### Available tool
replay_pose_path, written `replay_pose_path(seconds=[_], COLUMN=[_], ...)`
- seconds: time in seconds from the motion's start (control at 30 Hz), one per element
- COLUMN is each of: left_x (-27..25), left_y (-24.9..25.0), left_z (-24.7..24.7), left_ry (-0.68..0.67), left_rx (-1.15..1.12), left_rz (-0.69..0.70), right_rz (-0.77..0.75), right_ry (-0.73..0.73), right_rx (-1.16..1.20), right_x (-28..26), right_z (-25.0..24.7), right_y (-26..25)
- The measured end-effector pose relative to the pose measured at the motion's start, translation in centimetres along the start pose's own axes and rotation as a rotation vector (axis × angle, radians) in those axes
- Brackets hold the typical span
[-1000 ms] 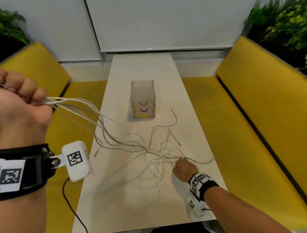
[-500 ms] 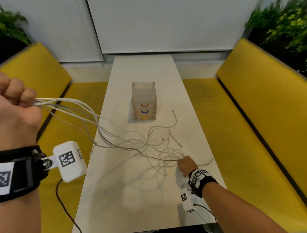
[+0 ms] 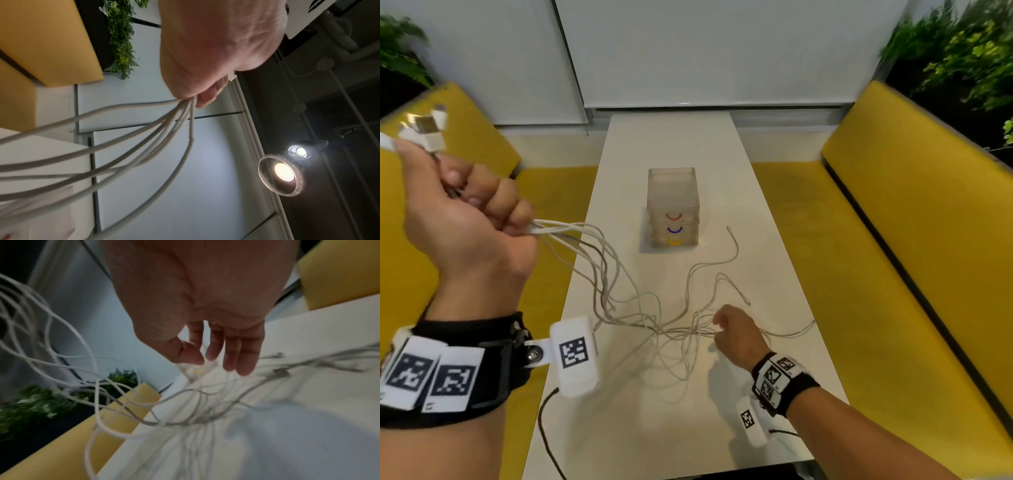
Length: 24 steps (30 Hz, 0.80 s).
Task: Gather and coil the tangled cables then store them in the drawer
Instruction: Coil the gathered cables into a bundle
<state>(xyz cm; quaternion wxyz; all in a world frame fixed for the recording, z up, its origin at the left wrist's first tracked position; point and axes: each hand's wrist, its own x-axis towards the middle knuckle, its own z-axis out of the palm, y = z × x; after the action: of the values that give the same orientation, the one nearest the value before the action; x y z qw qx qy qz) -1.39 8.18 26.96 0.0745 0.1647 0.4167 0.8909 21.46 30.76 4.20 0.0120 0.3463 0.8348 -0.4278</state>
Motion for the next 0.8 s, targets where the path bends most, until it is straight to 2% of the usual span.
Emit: replay_pose_path(seconds=[0.1, 0.17, 0.3, 0.43, 0.5, 0.57, 0.8], left_x=[-2.8, -4.3, -5.7, -6.8, -7.2, -7.7, -8.2], left_y=[-0.2, -0.8, -2.7, -4.8, -6.0, -7.2, -10.8], left_z=[4.1, 5.8, 7.1, 7.3, 7.3, 7.2, 6.7], left_ry=[0.067, 0.059, -0.012, -0.076, -0.085, -0.102, -0.003], left_rx=[-0.022, -0.022, -0.057, -0.13, -0.133, -0.123, -0.125], left_rz=[-0.065, -0.076, -0.184, -0.282, -0.32, -0.352, -0.458], right_rz=[-0.193, -0.337, -0.538, -0.646, -0.65, -0.582, -0.42], right_ry=[0.046, 0.03, -0.15, -0.299, -0.363, -0.376, -0.264], right_rx=[0.163, 0.33, 0.601, 0.782, 0.807, 0.767, 0.438], right_x=[-0.7, -1.2, -2.4, -3.4, -3.3, -2.9, -1.9], right_z=[-0.5, -1.6, -5.0, -7.2, -7.3, -7.1, -5.6], right_y=[-3.9, -7.6, -14.8, -19.0, -20.0, -20.6, -19.1])
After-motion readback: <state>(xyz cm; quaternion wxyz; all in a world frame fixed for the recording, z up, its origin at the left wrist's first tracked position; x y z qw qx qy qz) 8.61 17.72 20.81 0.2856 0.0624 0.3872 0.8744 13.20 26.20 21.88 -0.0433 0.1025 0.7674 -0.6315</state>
